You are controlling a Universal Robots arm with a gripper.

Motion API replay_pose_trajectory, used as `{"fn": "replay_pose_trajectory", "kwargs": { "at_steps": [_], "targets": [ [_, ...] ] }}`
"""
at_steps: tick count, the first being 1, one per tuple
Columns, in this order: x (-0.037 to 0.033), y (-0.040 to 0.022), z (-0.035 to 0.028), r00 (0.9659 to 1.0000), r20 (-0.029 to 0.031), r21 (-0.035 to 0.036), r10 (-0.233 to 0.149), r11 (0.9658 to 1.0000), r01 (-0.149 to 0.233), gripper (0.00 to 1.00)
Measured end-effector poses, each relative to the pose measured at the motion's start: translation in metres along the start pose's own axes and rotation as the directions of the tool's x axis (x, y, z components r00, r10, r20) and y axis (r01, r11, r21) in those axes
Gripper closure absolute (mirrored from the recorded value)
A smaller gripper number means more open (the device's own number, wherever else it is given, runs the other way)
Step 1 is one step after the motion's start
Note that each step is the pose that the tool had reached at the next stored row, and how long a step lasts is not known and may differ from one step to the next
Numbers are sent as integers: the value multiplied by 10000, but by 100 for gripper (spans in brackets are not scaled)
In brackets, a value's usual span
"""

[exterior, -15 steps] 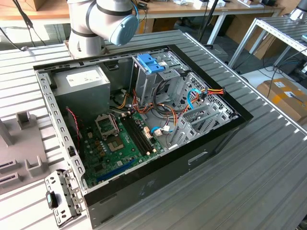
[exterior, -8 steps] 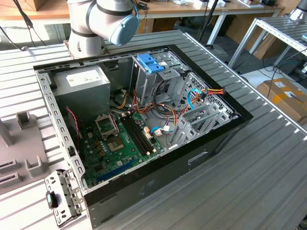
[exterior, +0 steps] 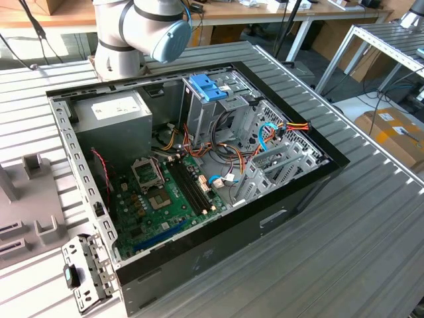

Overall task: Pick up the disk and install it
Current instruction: 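Pick up the disk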

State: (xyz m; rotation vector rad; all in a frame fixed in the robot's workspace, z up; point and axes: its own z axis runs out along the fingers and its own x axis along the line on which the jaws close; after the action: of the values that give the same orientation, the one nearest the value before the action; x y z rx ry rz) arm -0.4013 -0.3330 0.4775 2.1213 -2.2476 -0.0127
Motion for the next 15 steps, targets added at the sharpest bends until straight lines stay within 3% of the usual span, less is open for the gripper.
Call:
{"fn": "replay_pose_trajectory", "kwargs": {
  "at_steps": [15],
  "targets": [
    [-4, -73, -3, 10000, -1, 0, 0, 10000, 0, 64]
  ]
}}
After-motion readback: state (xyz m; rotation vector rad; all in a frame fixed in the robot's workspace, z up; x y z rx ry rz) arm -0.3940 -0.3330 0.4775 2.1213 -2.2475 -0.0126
